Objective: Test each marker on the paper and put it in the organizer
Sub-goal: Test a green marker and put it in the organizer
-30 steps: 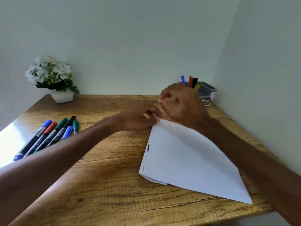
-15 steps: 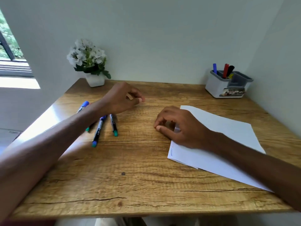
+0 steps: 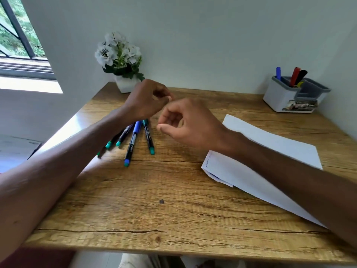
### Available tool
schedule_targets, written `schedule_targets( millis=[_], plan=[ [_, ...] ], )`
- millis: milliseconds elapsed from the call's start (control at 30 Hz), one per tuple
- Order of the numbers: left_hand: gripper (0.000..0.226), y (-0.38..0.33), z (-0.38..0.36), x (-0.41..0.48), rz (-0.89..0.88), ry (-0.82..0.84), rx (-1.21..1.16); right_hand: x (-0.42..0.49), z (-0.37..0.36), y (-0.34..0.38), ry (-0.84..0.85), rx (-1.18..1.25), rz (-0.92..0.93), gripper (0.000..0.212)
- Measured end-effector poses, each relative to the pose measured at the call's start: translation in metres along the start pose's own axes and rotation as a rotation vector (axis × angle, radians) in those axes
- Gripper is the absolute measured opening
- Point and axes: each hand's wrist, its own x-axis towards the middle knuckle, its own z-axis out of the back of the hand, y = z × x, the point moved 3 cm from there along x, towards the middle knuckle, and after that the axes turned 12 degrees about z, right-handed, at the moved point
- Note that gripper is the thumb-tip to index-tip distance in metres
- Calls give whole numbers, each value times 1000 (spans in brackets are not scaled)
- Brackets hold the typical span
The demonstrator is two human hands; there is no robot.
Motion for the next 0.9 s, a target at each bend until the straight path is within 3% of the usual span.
schedule_targets(
  millis=[133, 300, 467, 633, 800, 900],
  plan=[
    [13, 2, 1, 0, 29, 24, 26, 21, -23, 9, 74, -10, -147, 18],
    [23, 6, 1, -2, 56, 53, 34, 27, -22, 7, 196, 19, -353, 11],
    [16, 6, -9, -2, -14, 194, 24, 13, 7, -10, 282, 132, -485, 18],
    [30, -11, -15, -11, -107, 264, 36, -8, 57, -36, 165, 118, -444, 11],
    [47, -24, -15, -17, -136, 351, -39, -31, 80, -53, 281, 53, -389, 15],
    [40, -35, -20, -22, -99, 359, -178, -38, 80, -55, 266, 87, -351, 16]
  ],
)
